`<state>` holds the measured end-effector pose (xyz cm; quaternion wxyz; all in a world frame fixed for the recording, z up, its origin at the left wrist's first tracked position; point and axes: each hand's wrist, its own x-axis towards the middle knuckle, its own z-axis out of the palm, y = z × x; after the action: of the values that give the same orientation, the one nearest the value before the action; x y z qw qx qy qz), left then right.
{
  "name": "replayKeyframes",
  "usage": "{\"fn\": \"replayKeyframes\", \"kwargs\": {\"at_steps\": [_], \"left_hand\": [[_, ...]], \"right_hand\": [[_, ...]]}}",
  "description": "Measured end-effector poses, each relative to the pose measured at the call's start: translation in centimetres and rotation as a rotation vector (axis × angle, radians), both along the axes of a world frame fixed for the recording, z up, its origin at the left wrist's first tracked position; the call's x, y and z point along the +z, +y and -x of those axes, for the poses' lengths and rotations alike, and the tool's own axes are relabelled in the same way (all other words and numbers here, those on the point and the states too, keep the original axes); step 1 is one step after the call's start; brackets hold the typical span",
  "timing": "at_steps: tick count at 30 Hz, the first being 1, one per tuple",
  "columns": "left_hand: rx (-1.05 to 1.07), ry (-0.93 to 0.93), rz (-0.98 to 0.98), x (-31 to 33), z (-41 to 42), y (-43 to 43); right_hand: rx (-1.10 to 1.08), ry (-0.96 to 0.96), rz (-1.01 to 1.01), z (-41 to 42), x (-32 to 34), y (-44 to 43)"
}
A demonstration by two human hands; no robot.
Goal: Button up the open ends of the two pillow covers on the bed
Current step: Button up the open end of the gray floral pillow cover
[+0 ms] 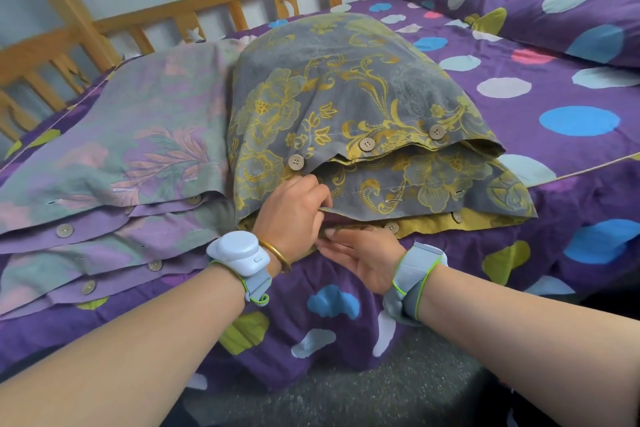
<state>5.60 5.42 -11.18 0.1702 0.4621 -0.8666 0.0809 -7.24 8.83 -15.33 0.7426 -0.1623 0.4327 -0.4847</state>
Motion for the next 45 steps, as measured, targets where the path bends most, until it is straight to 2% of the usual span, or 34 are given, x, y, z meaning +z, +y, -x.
{"fn": "replayKeyframes", "kwargs": {"at_steps": [6,19,25,28,32,40,41,43,45], "left_hand": [[0.019,-0.024,-0.099,0.7,0.0,-0.1],[0.204,-0.011,-0.382,2.9,0.8,-1.3],[0.191,0.133,-0.554,3.0,0.5,-1.6],[0.171,0.028,-0.455,2.6,0.3,-1.5],[0.124,-0.09,-0.294,2.3,0.2,-1.0],[0.078,-0.217,-0.157,1.2,0.4,-0.4],[0.089,-0.176,-0.149,1.1,0.4,-0.2],[0.172,0.043,-0.237,1.1,0.3,-0.2],[0.329,0.35,-0.505,1.2,0.6,-0.6]], "right_hand": [[0.029,0.021,-0.045,-0.1,-0.4,-0.4],[-0.155,0.065,0.021,-0.7,0.2,-1.0],[-0.114,-0.028,-0.036,-0.2,0.4,-1.0],[-0.135,0.023,-0.01,0.1,0.4,-0.8],[-0.162,-0.066,0.004,-0.2,0.4,-0.6],[-0.17,-0.031,-0.018,-0.1,0.5,-0.7],[-0.185,-0.025,-0.024,0.0,0.6,-0.8],[-0.196,-0.002,-0.031,0.0,0.6,-1.0],[-0.204,0.027,-0.019,-0.2,0.5,-1.0]]}}
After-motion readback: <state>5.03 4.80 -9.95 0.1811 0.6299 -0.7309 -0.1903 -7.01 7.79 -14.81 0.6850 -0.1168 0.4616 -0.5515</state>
